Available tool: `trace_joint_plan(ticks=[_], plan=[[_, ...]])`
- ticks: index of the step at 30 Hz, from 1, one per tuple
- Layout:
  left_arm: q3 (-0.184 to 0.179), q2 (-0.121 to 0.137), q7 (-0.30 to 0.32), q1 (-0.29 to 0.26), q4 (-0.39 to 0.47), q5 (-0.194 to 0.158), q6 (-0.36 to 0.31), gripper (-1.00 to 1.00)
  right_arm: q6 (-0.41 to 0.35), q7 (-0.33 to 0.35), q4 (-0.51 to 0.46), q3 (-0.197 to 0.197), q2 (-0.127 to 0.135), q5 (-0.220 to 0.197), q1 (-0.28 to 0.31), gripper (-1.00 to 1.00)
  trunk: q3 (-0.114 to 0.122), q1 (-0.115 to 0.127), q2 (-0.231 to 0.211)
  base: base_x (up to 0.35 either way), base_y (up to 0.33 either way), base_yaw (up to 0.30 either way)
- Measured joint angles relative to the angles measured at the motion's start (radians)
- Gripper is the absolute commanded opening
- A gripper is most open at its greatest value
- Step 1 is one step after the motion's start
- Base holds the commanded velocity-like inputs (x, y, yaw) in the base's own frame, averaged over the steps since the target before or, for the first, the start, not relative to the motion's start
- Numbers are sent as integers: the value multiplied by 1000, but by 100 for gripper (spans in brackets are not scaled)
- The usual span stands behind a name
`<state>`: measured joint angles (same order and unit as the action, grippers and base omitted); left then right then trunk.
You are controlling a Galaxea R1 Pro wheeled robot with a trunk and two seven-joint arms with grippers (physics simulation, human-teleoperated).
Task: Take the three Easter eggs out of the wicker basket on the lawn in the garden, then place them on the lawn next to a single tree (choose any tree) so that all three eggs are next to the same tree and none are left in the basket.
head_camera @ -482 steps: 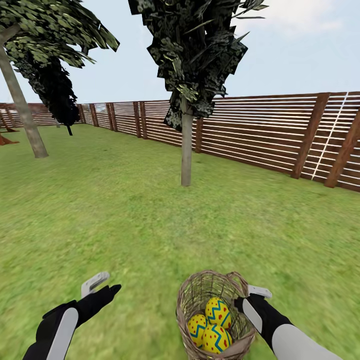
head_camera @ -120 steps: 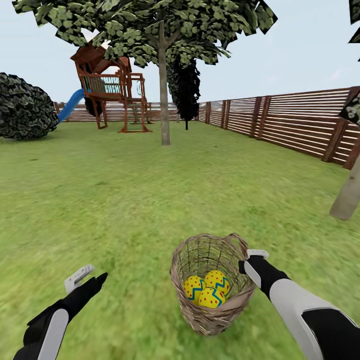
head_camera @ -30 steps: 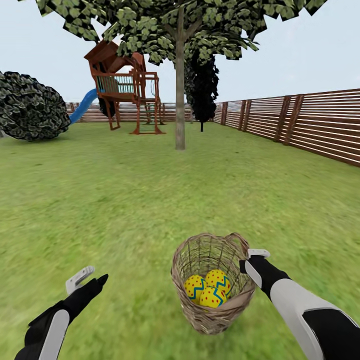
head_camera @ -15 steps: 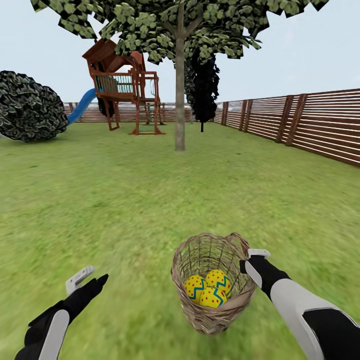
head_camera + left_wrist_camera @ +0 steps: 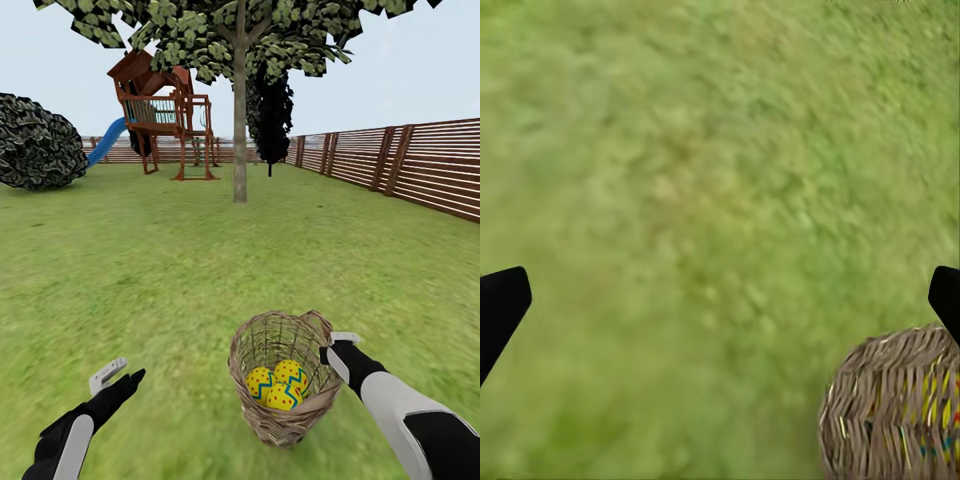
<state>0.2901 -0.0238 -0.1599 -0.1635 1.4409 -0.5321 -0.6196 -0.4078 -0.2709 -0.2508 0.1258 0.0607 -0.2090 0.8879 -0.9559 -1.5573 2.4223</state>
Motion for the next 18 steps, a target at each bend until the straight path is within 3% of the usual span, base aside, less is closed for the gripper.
trace_joint_plan(ticks=[18], plan=[[0, 0, 0, 0, -2, 0, -1, 100, 0, -1, 0, 0, -1, -1, 0, -100, 0, 0, 0, 334, 0, 0]])
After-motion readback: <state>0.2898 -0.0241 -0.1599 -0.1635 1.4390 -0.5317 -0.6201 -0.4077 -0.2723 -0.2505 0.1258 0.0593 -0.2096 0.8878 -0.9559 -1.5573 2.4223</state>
